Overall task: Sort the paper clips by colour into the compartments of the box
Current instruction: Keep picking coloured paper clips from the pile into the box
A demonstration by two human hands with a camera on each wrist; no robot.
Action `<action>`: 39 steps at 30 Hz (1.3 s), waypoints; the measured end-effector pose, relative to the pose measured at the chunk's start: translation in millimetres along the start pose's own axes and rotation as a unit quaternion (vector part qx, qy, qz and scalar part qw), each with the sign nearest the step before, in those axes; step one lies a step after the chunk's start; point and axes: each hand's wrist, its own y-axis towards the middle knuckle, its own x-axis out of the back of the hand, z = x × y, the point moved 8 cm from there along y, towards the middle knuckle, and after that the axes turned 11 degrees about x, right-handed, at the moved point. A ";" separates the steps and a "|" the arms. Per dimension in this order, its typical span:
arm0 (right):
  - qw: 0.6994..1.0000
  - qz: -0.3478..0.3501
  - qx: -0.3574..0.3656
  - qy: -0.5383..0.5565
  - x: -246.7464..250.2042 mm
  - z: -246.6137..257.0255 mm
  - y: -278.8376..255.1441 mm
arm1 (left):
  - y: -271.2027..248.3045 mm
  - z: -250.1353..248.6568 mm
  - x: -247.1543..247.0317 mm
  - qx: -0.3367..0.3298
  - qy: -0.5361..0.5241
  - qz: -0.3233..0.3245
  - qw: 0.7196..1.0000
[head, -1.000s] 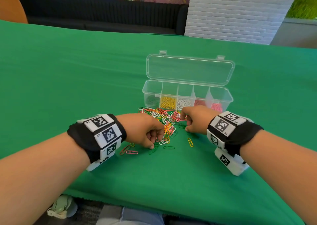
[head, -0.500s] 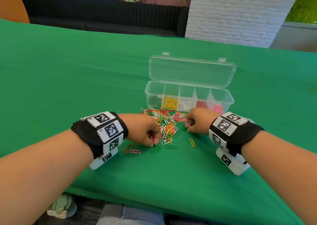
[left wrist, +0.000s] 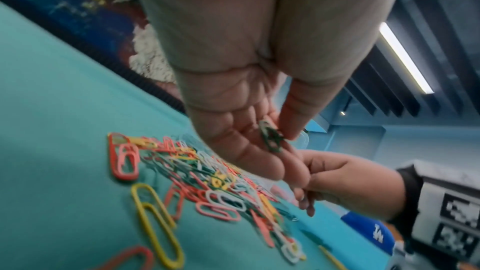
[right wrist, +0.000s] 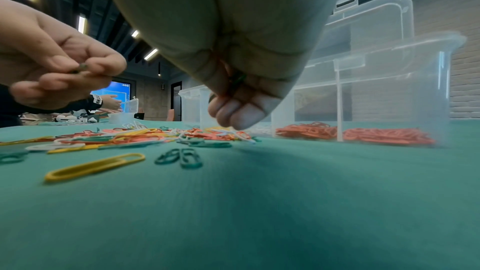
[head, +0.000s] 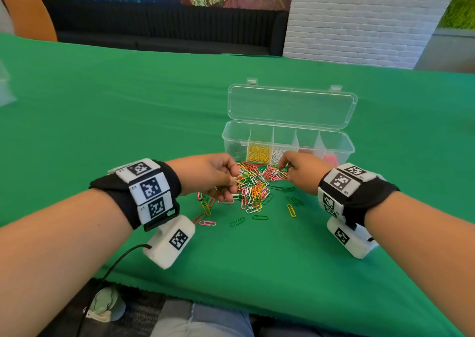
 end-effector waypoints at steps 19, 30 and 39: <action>0.993 0.090 0.011 -0.082 -13.2 4.6 -6.8 | -9.0 -3.0 -30.8 0.079 0.459 -0.007 0.885; 0.994 0.084 -0.004 -0.067 -13.7 5.4 -7.0 | -4.1 -5.2 -48.5 0.051 0.480 0.015 0.876; 1.000 0.013 -0.011 0.026 -3.2 5.6 -6.8 | -4.8 6.9 -17.8 0.078 0.088 0.008 0.993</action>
